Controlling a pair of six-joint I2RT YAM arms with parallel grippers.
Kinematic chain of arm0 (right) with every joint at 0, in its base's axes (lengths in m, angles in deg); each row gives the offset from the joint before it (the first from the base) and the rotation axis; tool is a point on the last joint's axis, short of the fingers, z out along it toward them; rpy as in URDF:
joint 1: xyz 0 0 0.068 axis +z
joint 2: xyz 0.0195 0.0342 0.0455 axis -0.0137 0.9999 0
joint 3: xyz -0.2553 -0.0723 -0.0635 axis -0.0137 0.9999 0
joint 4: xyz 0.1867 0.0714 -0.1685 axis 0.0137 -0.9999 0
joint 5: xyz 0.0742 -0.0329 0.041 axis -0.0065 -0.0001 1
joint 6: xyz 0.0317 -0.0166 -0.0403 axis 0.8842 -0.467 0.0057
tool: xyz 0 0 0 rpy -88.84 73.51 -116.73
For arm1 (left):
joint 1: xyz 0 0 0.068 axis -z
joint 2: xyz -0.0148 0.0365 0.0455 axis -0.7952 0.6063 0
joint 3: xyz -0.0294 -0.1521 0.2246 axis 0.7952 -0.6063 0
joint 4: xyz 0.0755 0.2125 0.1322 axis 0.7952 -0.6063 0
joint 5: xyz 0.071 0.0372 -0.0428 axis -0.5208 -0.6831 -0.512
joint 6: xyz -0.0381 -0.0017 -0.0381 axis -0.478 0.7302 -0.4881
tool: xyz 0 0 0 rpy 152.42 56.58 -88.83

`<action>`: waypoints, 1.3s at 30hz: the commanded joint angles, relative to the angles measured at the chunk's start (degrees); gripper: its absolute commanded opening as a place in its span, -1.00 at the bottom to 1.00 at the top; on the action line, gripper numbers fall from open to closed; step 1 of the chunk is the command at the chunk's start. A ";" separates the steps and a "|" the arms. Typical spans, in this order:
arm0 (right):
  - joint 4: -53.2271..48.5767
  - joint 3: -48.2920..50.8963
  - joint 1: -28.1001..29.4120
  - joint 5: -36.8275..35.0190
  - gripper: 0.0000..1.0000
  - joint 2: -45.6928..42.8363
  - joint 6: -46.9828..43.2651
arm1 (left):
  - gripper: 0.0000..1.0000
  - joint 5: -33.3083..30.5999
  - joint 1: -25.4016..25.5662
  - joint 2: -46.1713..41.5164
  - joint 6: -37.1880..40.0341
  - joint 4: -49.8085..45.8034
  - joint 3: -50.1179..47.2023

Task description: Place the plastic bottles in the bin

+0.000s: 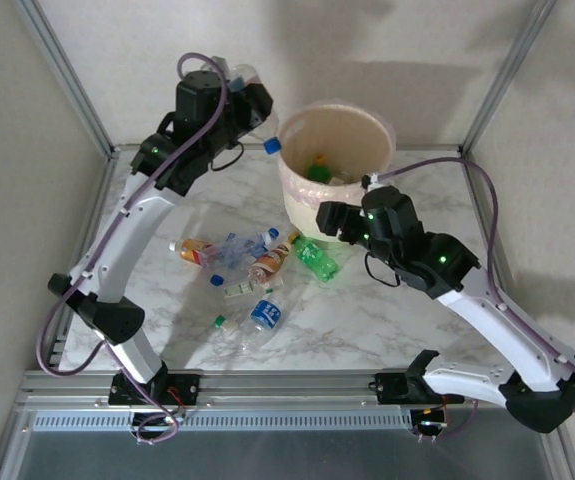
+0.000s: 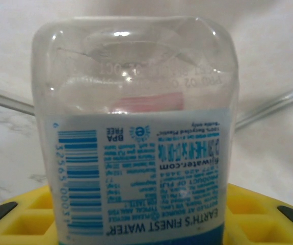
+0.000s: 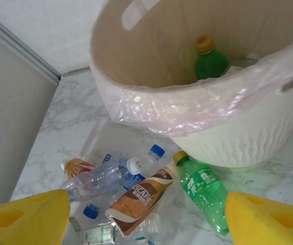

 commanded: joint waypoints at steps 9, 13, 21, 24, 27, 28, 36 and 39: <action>-3.99 3.19 0.36 -4.44 0.59 -8.69 5.89 | -0.19 3.35 5.72 15.74 -1.18 1.81 13.02; -4.32 4.41 0.41 -3.79 0.59 -9.87 6.68 | -0.19 3.24 5.89 18.04 -0.83 0.97 14.05; -4.32 6.05 0.42 -3.14 0.58 -11.33 7.63 | -0.17 3.49 5.89 19.64 -0.56 0.37 14.00; -4.26 5.81 0.42 -3.34 0.58 -11.35 7.40 | -0.08 3.56 5.98 20.10 -0.30 -1.00 13.98; -3.91 5.93 0.42 -3.34 0.58 -11.27 7.41 | 0.00 2.76 6.24 20.31 0.05 -2.12 13.44; -3.73 5.89 0.39 -3.27 0.58 -11.25 7.46 | 0.00 2.58 6.25 20.30 0.06 -2.21 13.18; -3.67 5.43 0.37 -2.64 0.58 -10.49 6.88 | 0.31 1.96 6.33 20.07 0.41 -1.90 12.92; -3.64 5.14 0.42 -2.68 0.58 -10.47 6.70 | 0.39 1.88 6.34 19.82 0.58 -1.73 12.87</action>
